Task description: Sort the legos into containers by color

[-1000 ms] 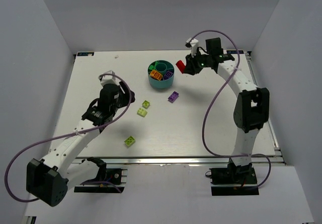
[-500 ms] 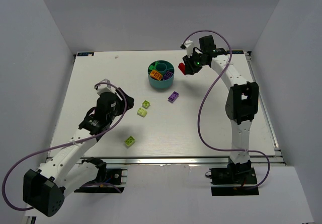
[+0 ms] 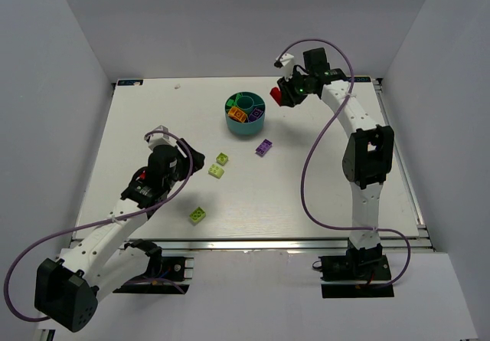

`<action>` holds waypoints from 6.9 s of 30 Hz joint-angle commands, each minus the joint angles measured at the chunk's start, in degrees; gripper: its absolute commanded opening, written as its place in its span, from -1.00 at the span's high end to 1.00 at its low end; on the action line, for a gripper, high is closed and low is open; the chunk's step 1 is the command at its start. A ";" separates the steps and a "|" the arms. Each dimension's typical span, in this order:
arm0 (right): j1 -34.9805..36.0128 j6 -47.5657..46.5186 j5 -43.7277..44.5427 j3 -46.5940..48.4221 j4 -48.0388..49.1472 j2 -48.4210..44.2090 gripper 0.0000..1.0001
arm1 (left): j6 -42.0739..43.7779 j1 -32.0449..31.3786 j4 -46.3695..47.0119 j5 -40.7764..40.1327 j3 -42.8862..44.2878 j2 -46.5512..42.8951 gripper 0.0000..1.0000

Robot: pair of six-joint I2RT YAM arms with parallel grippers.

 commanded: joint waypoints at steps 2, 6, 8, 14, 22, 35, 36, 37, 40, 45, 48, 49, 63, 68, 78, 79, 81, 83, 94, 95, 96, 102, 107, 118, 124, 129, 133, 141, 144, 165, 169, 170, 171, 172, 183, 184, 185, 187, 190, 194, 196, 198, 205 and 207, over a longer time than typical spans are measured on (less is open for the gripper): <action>-0.08 -1.45 0.02 3.77 1.77 1.61 1.00 | -0.25 0.18 0.11 -0.06 0.25 -1.01 -0.48; -0.08 -2.16 0.02 4.83 2.03 2.23 1.00 | -0.25 0.18 -0.07 -0.23 0.07 -1.27 -0.49; 0.01 -2.51 0.20 5.18 2.29 2.49 1.00 | -0.25 0.18 -0.16 -0.32 -0.02 -1.45 -0.49; 0.10 -3.39 0.64 5.45 2.21 2.84 1.00 | -0.08 0.18 -0.51 -0.59 0.16 -1.53 -0.50; 0.36 -5.41 1.52 5.54 2.30 2.93 1.00 | 0.10 0.18 -1.03 -0.94 -0.02 -2.06 -0.50; 1.50 -10.16 5.56 5.71 4.58 3.54 1.00 | 0.10 0.18 -2.88 -2.08 -1.86 -5.75 -0.51; 1.50 -9.98 5.39 5.97 4.84 3.63 1.00 | -0.07 0.18 -3.05 -2.08 -1.95 -5.93 -0.51; 1.59 -9.89 5.12 6.15 5.02 3.81 1.00 | -0.16 0.18 -3.14 -2.08 -2.13 -6.02 -0.51; 2.12 -8.84 3.54 7.38 5.28 4.34 1.00 | -0.51 0.18 -3.58 -2.34 -2.48 -6.63 -0.51; 3.79 -5.77 1.61 7.47 8.78 4.78 1.00 | -0.78 0.18 -3.93 -2.52 -2.74 -6.72 -0.51; 3.88 0.97 0.03 6.42 14.48 4.95 1.00 | -0.95 0.18 -4.20 -2.34 -2.48 -6.37 -0.51; 3.96 2.31 -0.85 6.16 15.64 5.21 1.00 | -1.04 0.18 -4.11 -2.26 -2.39 -6.28 -0.51; 5.28 10.41 -5.34 3.87 26.64 9.61 1.00 | -1.57 0.18 -5.61 -2.69 -1.69 -5.49 -0.51; 5.28 10.59 -5.16 3.25 27.08 10.14 1.00 | -1.31 0.18 -5.25 -2.52 -1.25 -4.44 -0.52; 5.28 10.41 -4.81 1.76 27.08 11.28 1.00 | -0.87 0.18 -5.78 -2.69 -0.19 -3.38 -0.52; 5.28 10.24 -4.72 1.50 27.08 11.11 0.86 | -0.87 0.18 -5.78 -2.69 -0.19 -3.38 -0.52; 5.28 9.89 -4.64 0.44 27.26 10.76 0.64 | -0.78 0.18 -5.87 -2.70 -0.11 -3.38 -0.52; 5.28 9.62 -4.64 -0.09 27.34 10.40 0.37 | -0.69 0.18 -5.78 -2.69 -0.02 -3.29 -0.52; 4.84 9.53 -6.92 -3.42 27.96 4.70 -0.20 | 0.45 0.18 -8.85 -5.41 3.06 -4.08 -0.53; 4.67 9.53 -7.09 -3.86 27.96 3.99 -0.20 | 0.02 0.18 -9.38 -5.94 3.75 -4.08 -0.54; 4.49 9.45 -7.36 -4.22 27.96 3.38 -0.21 | -0.60 0.27 -10.08 -6.64 4.11 -4.17 -0.58; 4.32 -2.03 -9.29 -12.89 28.13 -7.67 -0.63 | -7.89 1.58 -18.51 -11.83 6.48 -4.17 0.42; 4.32 -7.08 -3.25 -35.83 49.12 -19.55 -0.79 | -13.34 5.96 -23.88 -10.53 5.70 -4.08 0.94; 0.98 -18.59 -29.59 -31.28 12.33 -22.55 -0.64 | 1.49 22.94 -27.84 1.69 5.52 5.22 -0.61; 0.98 -18.50 -30.48 -38.22 11.87 -26.77 -0.79 | 13.08 24.70 -26.00 3.02 9.30 13.74 -0.65; 0.98 -17.01 -29.25 -40.34 13.10 -27.65 -0.79 | 17.50 24.70 -23.89 2.32 11.67 18.67 -0.57; 0.80 -14.64 -28.98 -40.96 15.56 -27.83 -0.79 | 22.23 24.70 -23.71 0.65 13.16 24.28 -0.56; 0.10 -12.18 -29.07 -40.69 17.32 -27.39 -0.79 | 29.54 24.70 -19.94 1.70 12.90 29.66 -0.53; -0.16 -11.83 -29.07 -40.96 17.41 -27.57 -0.79 | 31.73 24.70 -18.71 0.56 12.99 30.72 -0.53; -0.61 -4.81 -29.59 -42.10 17.59 -29.50 -0.52 | 33.94 24.79 -12.11 7.83 14.57 31.80 0.36; 1.58 0.91 -31.88 -41.31 14.87 -28.89 -0.14 | 30.87 24.70 -7.64 18.72 13.00 23.71 0.44; 2.20 2.75 -32.14 -41.31 14.86 -28.88 -0.12 | 30.17 24.70 -4.49 21.71 11.77 21.95 0.44; 2.73 6.85 -32.58 -41.31 14.95 -28.88 -0.11 | 29.29 24.62 -2.55 24.78 10.80 20.28 0.45; 3.95 9.07 -34.15 -40.96 15.30 -28.71 -0.12 | 27.36 24.18 -0.44 30.38 9.84 17.30 0.45; 8.18 36.44 -48.84 -24.44 13.45 -16.40 -0.79 | 10.75 13.89 36.04 49.41 -3.97 9.09 0.46; 8.36 33.47 -48.84 -24.61 14.24 -17.10 -0.79 | 6.56 13.80 38.06 50.90 -4.41 9.88 0.46; 8.53 23.00 -47.63 -25.39 16.25 -19.89 -0.79 | 4.25 13.80 42.08 53.70 -4.59 11.37 0.46; 8.36 12.13 -47.26 -32.49 20.73 -26.29 -0.79 | -1.36 13.37 46.05 56.44 -4.59 12.79 0.46; 8.36 -12.90 -50.32 -44.10 25.50 -33.51 -0.79 | -9.79 13.01 56.75 61.71 -3.89 15.86 0.46; 8.53 -44.48 -52.36 -45.62 14.53 -34.60 -0.79 | -20.97 11.52 68.47 69.18 -2.92 20.78 0.46; 8.97 -35.18 -48.95 -44.04 22.20 -33.90 -0.79 | -24.85 10.55 71.72 70.34 -2.74 23.16 0.46; 8.98 -16.08 -45.18 -42.29 33.78 -33.02 -0.79 | -24.43 9.59 70.95 71.13 -2.57 24.04 0.46; 9.24 -15.73 -40.60 -37.81 29.45 -31.88 -0.78 | 23.88 2.48 11.84 43.59 10.27 18.69 0.47; 9.24 -7.91 -36.74 -32.81 27.01 -28.12 -0.67 | 30.58 0.80 7.85 33.91 10.97 17.19 0.50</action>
